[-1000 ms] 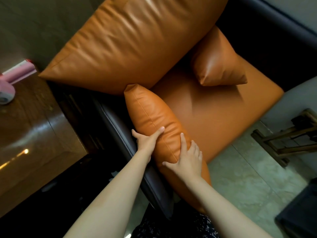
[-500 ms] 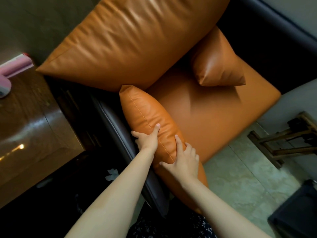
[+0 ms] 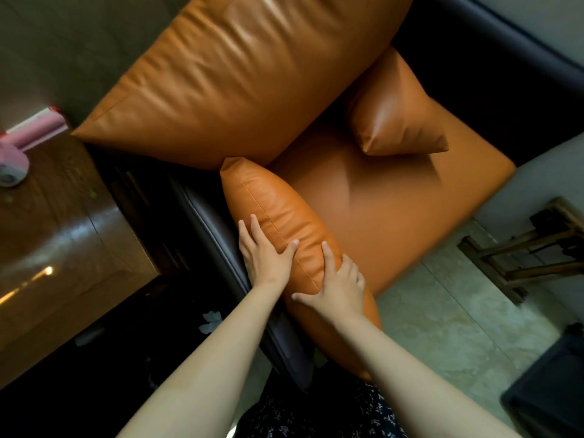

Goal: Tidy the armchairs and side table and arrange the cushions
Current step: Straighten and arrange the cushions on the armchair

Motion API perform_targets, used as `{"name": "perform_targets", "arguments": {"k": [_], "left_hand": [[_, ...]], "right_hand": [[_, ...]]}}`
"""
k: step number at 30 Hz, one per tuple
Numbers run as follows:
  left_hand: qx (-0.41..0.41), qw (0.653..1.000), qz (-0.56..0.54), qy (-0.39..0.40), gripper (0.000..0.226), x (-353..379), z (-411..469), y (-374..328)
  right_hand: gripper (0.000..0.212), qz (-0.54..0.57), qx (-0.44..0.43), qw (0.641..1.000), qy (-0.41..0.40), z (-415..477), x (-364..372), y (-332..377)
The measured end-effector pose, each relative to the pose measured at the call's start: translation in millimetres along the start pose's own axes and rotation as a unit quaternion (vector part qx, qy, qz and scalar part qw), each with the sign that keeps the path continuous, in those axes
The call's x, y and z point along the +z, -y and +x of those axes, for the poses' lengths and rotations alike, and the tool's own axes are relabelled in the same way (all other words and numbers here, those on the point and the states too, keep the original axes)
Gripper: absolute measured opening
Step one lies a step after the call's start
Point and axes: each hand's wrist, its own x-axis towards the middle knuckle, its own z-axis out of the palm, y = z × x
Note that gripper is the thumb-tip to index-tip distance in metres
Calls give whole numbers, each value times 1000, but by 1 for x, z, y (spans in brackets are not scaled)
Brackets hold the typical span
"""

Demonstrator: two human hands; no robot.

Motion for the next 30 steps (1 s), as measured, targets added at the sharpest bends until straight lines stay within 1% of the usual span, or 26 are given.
{"name": "perform_targets", "arguments": {"k": [3, 6, 10, 13, 18, 25, 30], "left_hand": [[16, 999, 31, 2, 100, -4, -2, -7], [34, 999, 35, 8, 96, -11, -1, -21], [40, 999, 29, -5, 87, -19, 10, -44], [58, 998, 33, -6, 84, -19, 16, -64], [89, 995, 37, 11, 78, 2, 26, -102], [58, 996, 19, 59, 75, 53, 57, -160], [23, 995, -21, 92, 75, 91, 90, -204]], "right_hand": [[117, 32, 7, 999, 24, -4, -12, -3], [116, 54, 11, 998, 17, -9, -31, -3], [110, 81, -1, 996, -36, -6, -63, -9], [106, 86, -22, 993, -80, 7, -85, -18], [103, 88, -31, 989, -115, 41, -114, -34], [101, 80, -26, 990, -114, 107, -145, -67], [102, 71, -34, 991, -112, 165, -167, -91]]}}
